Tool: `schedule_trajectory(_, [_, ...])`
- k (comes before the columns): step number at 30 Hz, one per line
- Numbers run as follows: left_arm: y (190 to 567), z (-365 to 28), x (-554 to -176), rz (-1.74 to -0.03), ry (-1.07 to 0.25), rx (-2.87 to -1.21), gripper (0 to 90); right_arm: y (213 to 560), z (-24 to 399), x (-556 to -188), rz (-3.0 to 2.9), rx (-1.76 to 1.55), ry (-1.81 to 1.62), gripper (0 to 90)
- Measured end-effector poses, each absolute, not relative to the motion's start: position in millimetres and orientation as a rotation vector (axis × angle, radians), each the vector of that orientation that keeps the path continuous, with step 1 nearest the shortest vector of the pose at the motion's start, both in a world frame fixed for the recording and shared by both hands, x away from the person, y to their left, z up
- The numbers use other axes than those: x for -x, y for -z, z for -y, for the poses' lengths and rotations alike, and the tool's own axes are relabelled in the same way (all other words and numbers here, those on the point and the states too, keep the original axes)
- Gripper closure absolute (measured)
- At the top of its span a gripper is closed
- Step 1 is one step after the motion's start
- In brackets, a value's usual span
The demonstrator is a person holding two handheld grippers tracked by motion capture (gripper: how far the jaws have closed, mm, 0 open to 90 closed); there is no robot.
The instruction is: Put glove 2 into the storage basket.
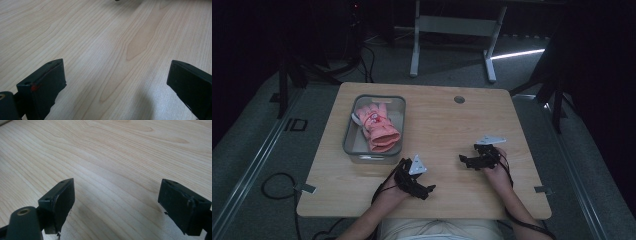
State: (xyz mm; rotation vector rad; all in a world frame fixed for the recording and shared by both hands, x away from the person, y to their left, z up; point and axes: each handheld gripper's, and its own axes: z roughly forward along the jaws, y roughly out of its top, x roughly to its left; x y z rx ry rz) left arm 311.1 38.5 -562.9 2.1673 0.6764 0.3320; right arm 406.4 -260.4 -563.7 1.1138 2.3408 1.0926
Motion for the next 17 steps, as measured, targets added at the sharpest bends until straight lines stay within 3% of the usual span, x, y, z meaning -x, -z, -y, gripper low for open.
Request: schedule_trajectory(17, [565.9,-41.1,-309.9,-0.671,-0.316,-2.163,1.6,563.4,264.9,-408.1,-2.319,-1.142,-1.107,13.9])
